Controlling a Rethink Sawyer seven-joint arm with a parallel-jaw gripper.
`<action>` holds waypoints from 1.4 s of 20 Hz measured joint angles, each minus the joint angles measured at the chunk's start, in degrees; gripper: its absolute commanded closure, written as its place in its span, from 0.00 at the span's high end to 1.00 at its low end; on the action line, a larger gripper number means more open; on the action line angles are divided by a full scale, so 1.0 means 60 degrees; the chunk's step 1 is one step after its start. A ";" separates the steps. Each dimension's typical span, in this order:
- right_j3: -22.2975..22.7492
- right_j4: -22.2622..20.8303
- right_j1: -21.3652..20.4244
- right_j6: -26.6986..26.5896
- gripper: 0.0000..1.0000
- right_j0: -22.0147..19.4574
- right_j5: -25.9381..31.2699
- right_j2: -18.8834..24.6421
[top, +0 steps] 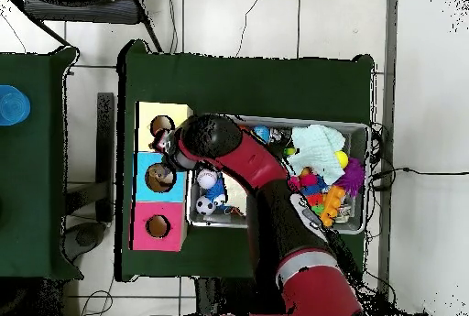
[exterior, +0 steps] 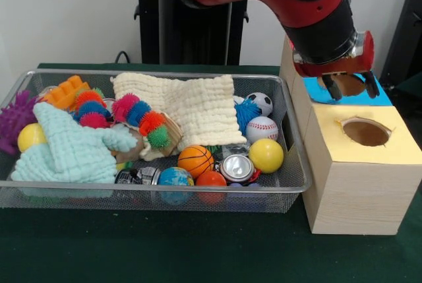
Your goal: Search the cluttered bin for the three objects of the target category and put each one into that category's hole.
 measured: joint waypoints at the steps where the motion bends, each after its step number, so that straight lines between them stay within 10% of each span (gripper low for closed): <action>1: -0.0068 -0.0047 0.0023 0.0000 1.00 0.0000 0.0013 -0.0011; 15: -0.2682 -0.1968 0.0824 0.0000 1.00 -0.0183 0.2686 -0.0563; 28: -0.2591 -0.2887 -0.0147 0.0000 1.00 -0.0532 0.2599 -0.1295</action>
